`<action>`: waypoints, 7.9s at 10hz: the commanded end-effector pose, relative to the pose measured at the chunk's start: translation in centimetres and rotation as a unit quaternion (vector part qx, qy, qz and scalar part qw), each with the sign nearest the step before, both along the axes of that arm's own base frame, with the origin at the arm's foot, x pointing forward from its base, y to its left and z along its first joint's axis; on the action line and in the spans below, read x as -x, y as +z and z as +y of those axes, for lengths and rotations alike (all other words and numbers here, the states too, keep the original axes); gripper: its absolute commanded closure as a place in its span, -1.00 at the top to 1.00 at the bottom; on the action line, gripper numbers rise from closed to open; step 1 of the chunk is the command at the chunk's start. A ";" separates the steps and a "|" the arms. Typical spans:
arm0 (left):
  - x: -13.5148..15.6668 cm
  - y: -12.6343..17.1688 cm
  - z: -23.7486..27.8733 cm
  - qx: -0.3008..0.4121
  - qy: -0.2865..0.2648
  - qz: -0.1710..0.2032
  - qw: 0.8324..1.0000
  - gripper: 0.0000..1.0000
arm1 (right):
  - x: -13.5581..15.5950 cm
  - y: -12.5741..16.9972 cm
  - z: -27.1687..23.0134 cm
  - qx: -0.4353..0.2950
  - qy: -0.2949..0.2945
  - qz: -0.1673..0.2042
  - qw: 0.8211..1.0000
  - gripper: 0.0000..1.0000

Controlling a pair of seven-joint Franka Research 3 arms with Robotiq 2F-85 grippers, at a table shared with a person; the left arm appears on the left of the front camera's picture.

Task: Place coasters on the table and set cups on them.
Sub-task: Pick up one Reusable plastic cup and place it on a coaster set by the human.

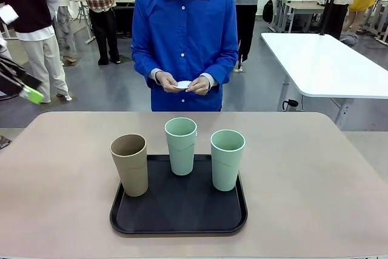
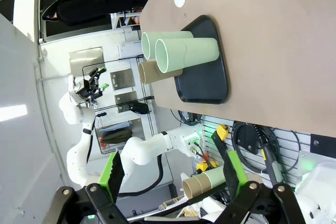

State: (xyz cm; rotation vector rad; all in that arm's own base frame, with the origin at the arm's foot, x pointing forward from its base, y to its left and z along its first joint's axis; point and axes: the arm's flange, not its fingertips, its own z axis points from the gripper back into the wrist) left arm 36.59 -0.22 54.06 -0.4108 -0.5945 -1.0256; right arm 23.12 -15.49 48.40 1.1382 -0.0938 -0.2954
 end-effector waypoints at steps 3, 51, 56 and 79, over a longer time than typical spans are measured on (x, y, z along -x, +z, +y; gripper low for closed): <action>0.4 -4.2 -5.4 -0.082 -0.061 0.002 0.995 1.00 | 0.0 0.0 -0.1 -0.010 0.000 -0.003 1.000 1.00; -5.9 -29.2 -10.2 0.338 -0.311 -0.001 0.888 1.00 | 0.0 0.0 -0.1 -0.010 0.000 -0.003 1.000 1.00; -5.9 -30.5 -11.8 0.313 -0.337 -0.010 0.888 1.00 | 0.0 0.0 -0.1 -0.010 0.000 -0.003 1.000 1.00; -5.3 -23.3 -11.3 0.360 -0.306 -0.058 0.879 -1.00 | 0.0 0.0 -0.1 -0.010 0.000 -0.003 1.000 1.00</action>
